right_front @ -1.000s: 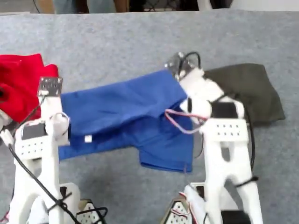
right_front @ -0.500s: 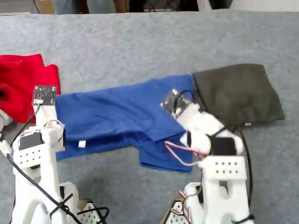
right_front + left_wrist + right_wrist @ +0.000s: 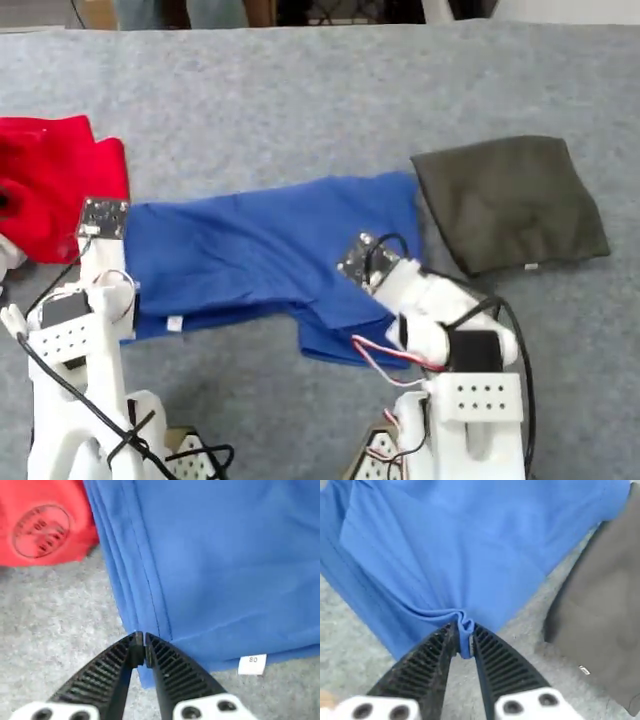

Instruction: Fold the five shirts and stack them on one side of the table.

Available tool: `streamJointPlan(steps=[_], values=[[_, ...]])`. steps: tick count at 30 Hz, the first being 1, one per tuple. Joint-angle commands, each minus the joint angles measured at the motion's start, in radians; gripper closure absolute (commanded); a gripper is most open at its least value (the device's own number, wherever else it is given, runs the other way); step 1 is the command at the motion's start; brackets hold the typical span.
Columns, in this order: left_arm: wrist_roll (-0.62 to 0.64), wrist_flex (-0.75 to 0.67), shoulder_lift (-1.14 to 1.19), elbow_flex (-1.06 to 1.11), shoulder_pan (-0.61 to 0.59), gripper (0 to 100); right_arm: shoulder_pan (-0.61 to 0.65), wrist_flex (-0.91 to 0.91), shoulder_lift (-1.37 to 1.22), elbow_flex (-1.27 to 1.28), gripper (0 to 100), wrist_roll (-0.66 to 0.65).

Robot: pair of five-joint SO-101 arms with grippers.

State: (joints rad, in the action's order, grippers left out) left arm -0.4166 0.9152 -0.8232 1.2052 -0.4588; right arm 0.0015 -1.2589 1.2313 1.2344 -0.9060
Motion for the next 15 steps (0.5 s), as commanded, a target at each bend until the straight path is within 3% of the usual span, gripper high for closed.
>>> streamJointPlan(steps=[1, 15], values=[[-0.011, -0.009, -0.026, -0.039, -0.065, 97, 0.018, -0.02, 0.01, 0.001, 98.5, -0.012], [-0.008, -0.13, -0.017, 0.074, -0.077, 97, 0.081, -0.04, 0.012, 0.002, 98.4, -0.017]])
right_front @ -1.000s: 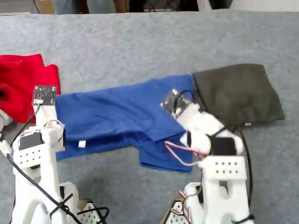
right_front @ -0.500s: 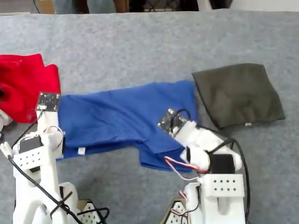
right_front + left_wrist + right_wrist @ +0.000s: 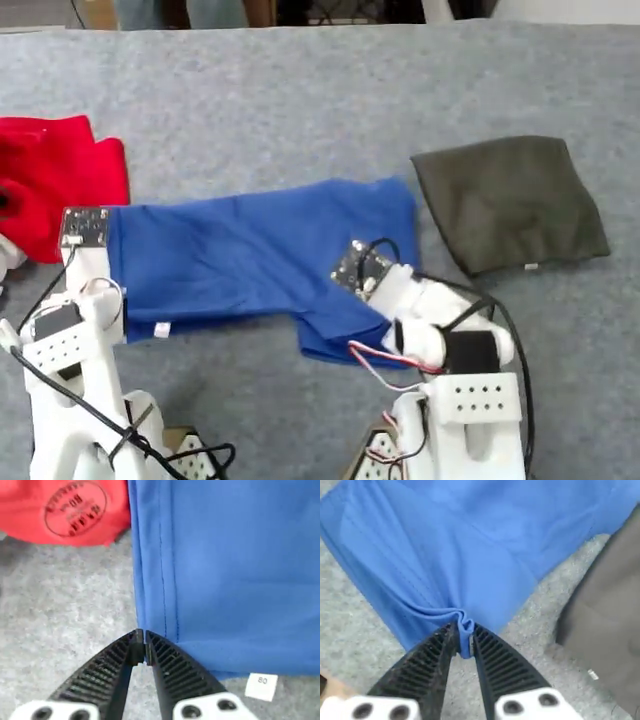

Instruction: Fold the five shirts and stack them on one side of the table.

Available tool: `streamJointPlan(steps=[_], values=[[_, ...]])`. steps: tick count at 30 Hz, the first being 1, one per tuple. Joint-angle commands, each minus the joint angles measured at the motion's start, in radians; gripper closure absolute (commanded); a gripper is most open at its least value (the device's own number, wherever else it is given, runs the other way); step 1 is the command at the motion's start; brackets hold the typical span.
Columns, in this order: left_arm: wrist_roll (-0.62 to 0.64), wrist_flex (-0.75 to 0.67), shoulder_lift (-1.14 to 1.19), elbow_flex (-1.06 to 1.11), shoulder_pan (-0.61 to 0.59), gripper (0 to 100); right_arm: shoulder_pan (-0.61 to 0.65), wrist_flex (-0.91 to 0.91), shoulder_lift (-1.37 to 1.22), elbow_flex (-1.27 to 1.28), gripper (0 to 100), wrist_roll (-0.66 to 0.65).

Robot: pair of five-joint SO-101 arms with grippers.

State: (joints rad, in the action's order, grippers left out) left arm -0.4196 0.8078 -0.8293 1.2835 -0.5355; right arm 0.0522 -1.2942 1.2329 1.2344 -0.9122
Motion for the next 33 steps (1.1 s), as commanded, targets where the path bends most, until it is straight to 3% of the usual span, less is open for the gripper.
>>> streamJointPlan(steps=[1, 4, 8, 12, 15, 17, 19, 21, 23, 27, 33], values=[[-0.006, -0.015, -0.011, -0.01, -0.004, 97, 0.032, -0.006, 0.01, 0.002, 98.3, -0.029], [-0.009, 0.006, -0.011, -0.031, -0.019, 94, 0.026, -0.063, 0.01, -0.013, 93.3, -0.109], [-0.003, 0.126, -0.017, -0.137, -0.061, 80, -0.015, -0.146, 0.012, -0.097, 74.7, -0.115], [-0.011, 0.272, -0.02, -0.294, -0.079, 79, -0.077, -0.146, 0.01, -0.191, 66.2, -0.141], [-0.003, 0.33, -0.021, -0.453, -0.122, 80, -0.106, -0.118, 0.002, -0.252, 68.5, -0.166], [0.012, 0.359, -0.011, -0.579, -0.131, 88, -0.132, -0.064, 0.001, -0.286, 74.3, -0.167], [0.068, 0.371, -0.009, -0.682, -0.102, 98, -0.14, 0.003, -0.004, -0.298, 87.3, -0.167], [0.138, 0.37, -0.003, -0.722, -0.033, 94, -0.129, 0.064, -0.031, -0.302, 99.1, -0.164], [0.198, 0.347, 0.026, -0.727, 0.053, 96, -0.121, 0.094, -0.084, -0.306, 94.8, -0.144], [0.269, 0.199, 0.18, -0.685, 0.166, 97, -0.087, 0.115, -0.24, -0.407, 97.2, -0.026], [0.359, -0.026, 0.451, -0.685, 0.211, 97, -0.048, 0.098, -0.596, -0.684, 97.6, 0.161]])
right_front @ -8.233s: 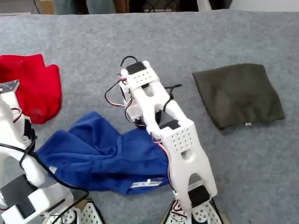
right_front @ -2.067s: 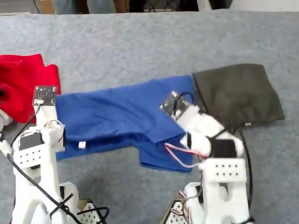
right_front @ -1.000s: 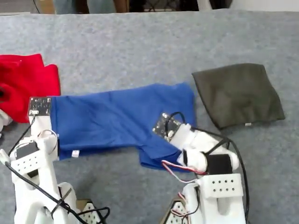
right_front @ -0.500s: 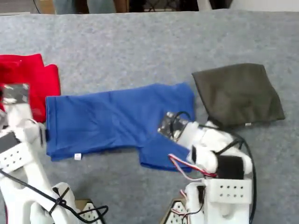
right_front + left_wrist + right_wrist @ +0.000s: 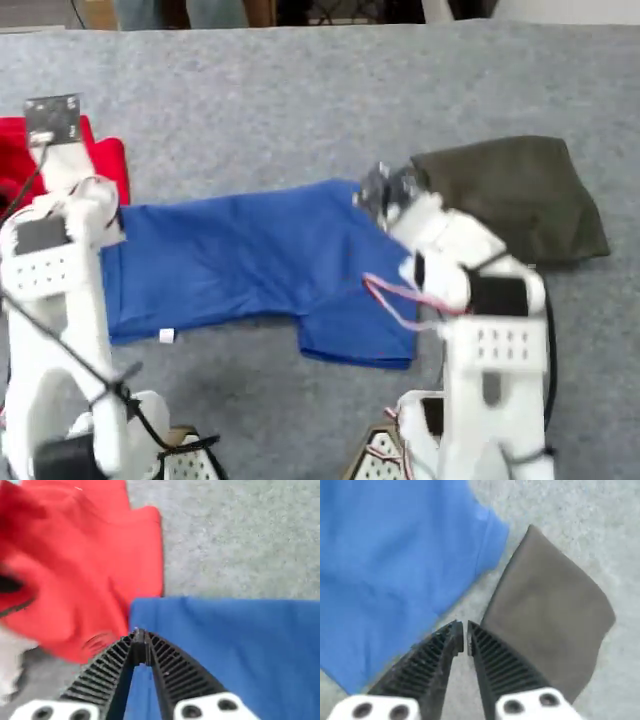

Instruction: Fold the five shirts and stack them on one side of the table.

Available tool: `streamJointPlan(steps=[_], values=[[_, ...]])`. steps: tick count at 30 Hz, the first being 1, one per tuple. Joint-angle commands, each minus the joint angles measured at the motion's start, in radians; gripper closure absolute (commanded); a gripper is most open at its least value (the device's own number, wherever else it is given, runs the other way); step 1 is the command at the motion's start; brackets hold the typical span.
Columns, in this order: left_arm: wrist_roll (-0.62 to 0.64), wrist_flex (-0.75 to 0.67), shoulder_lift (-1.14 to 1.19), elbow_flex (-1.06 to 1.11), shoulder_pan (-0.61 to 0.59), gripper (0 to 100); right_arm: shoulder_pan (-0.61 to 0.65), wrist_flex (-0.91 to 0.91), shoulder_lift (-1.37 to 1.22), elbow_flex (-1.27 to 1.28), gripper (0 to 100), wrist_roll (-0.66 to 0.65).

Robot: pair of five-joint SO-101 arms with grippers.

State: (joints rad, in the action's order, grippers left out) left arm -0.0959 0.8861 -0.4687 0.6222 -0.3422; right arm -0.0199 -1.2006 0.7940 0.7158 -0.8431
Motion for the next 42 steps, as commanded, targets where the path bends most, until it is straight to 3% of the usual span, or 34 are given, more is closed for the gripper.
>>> streamJointPlan(steps=[1, 17, 24, 37, 42], values=[[0.04, -0.137, 0.129, -0.024, 0.018, 97, 0.037, -0.009, -0.222, -0.219, 97.6, 0.124], [0.032, -0.651, 0.542, 0.022, -0.031, 97, 0.087, -0.063, -1.162, -0.946, 97.6, 0.341], [0.038, -0.503, 0.631, -0.122, -0.087, 97, 0.029, -0.078, -1.489, -1.219, 97.6, 0.417], [0.029, -0.503, 0.643, -0.131, -0.082, 97, 0.017, -0.365, -1.684, -1.715, 97.6, 0.428], [0.029, -0.377, 0.423, -0.157, -0.076, 97, 0.063, -0.531, -1.684, -1.874, 97.6, 0.344]])
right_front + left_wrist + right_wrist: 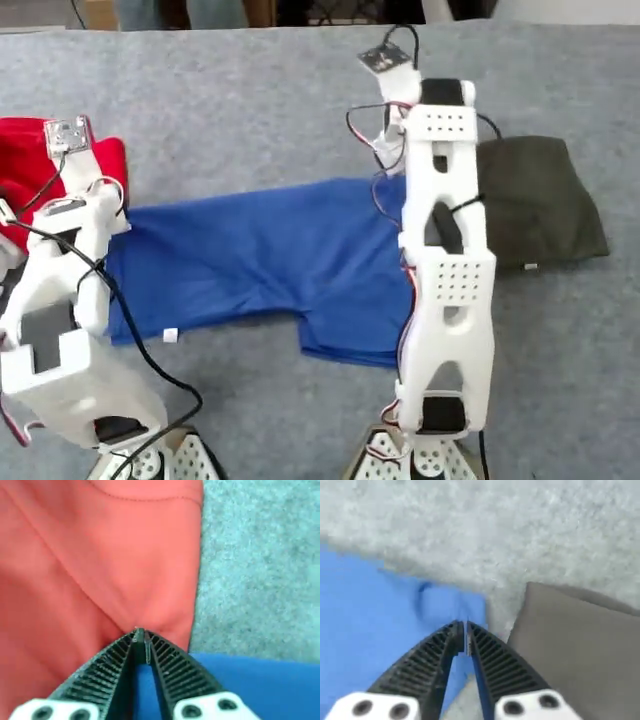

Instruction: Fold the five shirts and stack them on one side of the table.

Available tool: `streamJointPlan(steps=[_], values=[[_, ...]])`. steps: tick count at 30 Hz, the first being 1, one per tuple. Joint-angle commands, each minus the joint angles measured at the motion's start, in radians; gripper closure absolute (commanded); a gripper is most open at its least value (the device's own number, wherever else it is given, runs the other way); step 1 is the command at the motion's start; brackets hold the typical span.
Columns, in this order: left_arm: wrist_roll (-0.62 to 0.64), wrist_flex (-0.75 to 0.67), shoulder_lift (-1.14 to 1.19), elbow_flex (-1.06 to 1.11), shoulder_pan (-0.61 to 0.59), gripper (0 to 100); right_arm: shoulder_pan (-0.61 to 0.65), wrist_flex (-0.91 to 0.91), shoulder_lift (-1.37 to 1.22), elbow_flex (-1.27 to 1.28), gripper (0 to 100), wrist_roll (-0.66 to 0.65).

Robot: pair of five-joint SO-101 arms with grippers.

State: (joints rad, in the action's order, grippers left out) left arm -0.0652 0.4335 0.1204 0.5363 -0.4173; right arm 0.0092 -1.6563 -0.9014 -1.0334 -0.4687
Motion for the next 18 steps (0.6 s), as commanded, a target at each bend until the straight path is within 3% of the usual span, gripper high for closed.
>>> streamJointPlan(steps=[1, 4, 7, 11, 18], values=[[-0.002, 0.114, -0.227, -0.093, 0.004, 97, 0.041, -0.098, 0.012, -0.162, 97.6, -0.032], [-0.063, 0.153, -0.342, -0.16, 0.005, 97, 0.054, -0.109, 0.013, -0.231, 97.6, -0.057], [-0.103, 0.152, -0.293, -0.24, 0.005, 97, 0.069, -0.107, 0.01, -0.243, 97.6, -0.061], [-0.106, 0.157, -0.011, -0.377, -0.005, 97, 0.094, -0.107, 0.007, -0.242, 97.6, -0.055], [-0.107, 0.199, 0.532, -0.812, -0.157, 97, 0.157, -0.11, 0.013, -0.242, 97.6, -0.055]])
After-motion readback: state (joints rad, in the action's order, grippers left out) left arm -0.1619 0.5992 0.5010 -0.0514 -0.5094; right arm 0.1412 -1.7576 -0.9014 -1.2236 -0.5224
